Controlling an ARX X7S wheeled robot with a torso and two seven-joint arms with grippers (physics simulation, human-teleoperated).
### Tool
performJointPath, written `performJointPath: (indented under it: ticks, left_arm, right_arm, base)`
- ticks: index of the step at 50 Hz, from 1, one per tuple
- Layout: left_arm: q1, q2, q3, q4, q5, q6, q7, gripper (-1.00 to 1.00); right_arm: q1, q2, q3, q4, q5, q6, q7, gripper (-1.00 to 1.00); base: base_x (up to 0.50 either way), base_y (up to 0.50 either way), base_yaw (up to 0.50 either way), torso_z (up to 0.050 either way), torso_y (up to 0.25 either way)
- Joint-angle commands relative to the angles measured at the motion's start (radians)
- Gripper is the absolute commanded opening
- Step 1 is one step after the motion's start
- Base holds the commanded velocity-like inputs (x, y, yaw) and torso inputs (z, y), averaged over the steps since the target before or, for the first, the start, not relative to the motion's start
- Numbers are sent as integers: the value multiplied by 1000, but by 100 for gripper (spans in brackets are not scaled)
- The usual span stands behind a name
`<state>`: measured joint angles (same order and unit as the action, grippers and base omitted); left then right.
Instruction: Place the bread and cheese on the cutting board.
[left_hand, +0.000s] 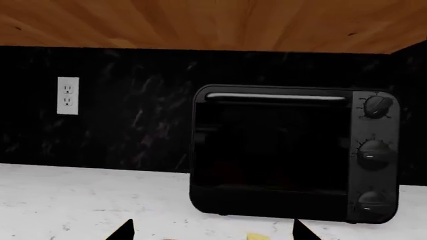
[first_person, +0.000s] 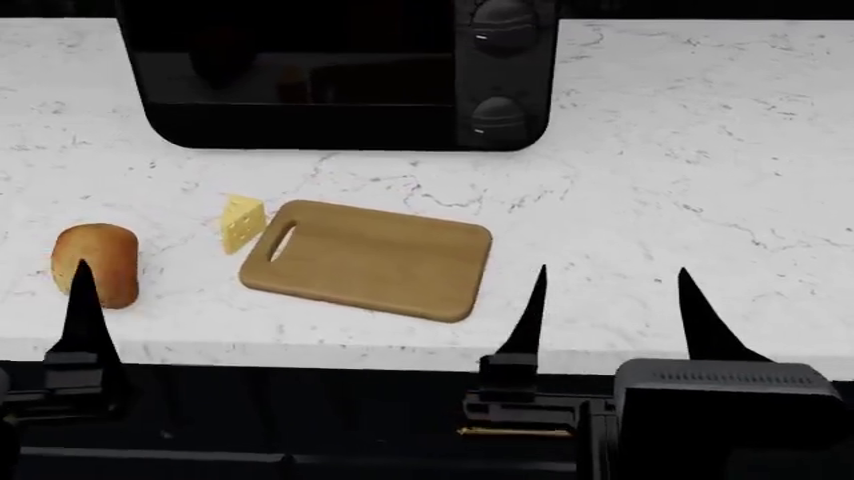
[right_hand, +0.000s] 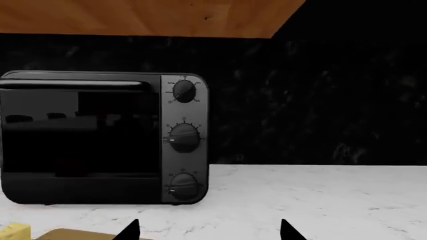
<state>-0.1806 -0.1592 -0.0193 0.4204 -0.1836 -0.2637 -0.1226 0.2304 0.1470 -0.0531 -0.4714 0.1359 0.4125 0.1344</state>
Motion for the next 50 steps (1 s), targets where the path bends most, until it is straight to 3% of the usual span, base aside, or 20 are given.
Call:
performJointPath:
  ticks: [1, 23, 25, 33, 36, 39, 44, 50]
  left_arm:
    - [-14, -19, 0, 21, 17, -18, -32, 100]
    - [-11, -27, -4, 16, -14, -15, -47, 100]
    - [-26, -27, 5, 22, 35, -60, -95, 100]
    - [-23, -31, -5, 34, -16, -86, -80, 100]
    - [-14, -28, -45, 139, -65, -240, -126, 100]
    - [4, -17, -128, 323, -173, -491, -205, 100]
    - [65, -33, -176, 435, -208, -629, -255, 100]
    - [134, -24, -177, 444, -226, -659, -260, 100]
  right_arm:
    - [0, 17, -24, -18, -25, -2, 23, 100]
    - [-12, 25, -31, -54, 27, -36, 11, 100]
    - [-1, 24, -25, -62, 44, 6, 15, 100]
    - [-11, 32, -30, -78, 42, -13, 22, 100]
    - [-10, 30, -26, -89, 54, 9, 29, 100]
    - [-16, 30, -27, -88, 53, 7, 35, 100]
    - [-16, 32, -33, -100, 58, 10, 38, 100]
    - [-15, 35, -37, -89, 72, 7, 33, 100]
  base:
    - [191, 500, 0, 0, 0]
    - [483, 29, 0, 0, 0]
    - [0, 0, 0, 0, 0]
    - [135, -165, 0, 0, 0]
    - [0, 0, 0, 0, 0]
    - [0, 0, 0, 0, 0]
    - [0, 0, 0, 0, 0]
    - [0, 0, 0, 0, 0]
